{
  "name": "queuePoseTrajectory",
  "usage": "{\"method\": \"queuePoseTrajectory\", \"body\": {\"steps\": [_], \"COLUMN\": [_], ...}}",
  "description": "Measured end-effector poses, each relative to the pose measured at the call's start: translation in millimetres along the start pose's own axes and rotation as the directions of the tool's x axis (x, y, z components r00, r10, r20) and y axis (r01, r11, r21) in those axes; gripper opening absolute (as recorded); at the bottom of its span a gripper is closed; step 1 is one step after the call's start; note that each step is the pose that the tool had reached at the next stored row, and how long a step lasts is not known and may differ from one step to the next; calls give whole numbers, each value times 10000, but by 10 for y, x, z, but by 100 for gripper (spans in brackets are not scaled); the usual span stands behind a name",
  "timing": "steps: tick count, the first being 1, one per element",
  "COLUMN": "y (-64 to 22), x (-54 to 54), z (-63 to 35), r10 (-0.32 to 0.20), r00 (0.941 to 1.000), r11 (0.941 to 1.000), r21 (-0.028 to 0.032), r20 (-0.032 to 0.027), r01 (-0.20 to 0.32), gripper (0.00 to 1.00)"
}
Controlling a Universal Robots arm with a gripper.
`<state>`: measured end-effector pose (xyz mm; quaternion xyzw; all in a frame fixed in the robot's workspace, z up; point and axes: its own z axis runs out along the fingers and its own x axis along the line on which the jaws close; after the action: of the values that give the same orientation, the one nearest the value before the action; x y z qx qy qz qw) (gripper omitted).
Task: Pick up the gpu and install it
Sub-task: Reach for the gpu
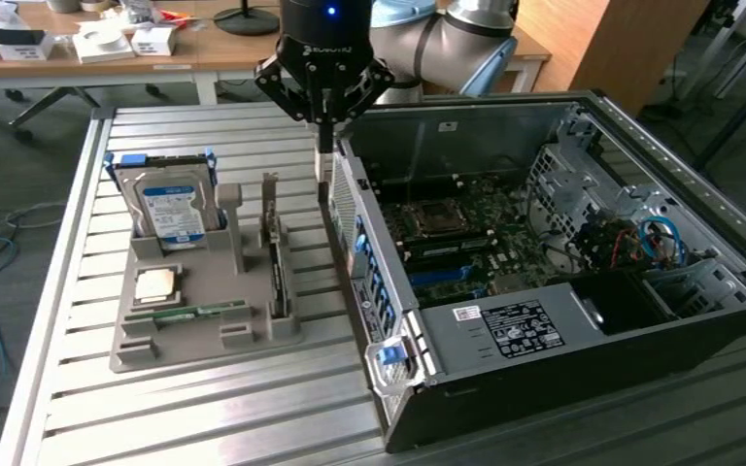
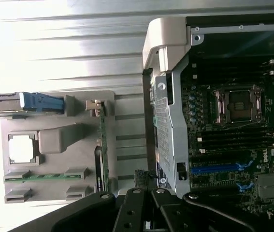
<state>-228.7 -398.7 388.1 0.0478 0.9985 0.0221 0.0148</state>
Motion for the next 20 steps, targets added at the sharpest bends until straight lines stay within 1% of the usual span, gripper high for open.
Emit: {"method": "queuePoseTrajectory", "body": {"steps": [8, 15, 20], "y": [-10, -23, -33], "x": [141, 306, 397], "z": [0, 3, 5], "r10": [164, 270, 331], "r00": [9999, 9996, 9995], "r11": [9999, 9996, 9995], "r21": [5, 7, 10], "r20": [8, 13, 15], "r01": [-164, -270, -331], "gripper": [10, 10, 10]}}
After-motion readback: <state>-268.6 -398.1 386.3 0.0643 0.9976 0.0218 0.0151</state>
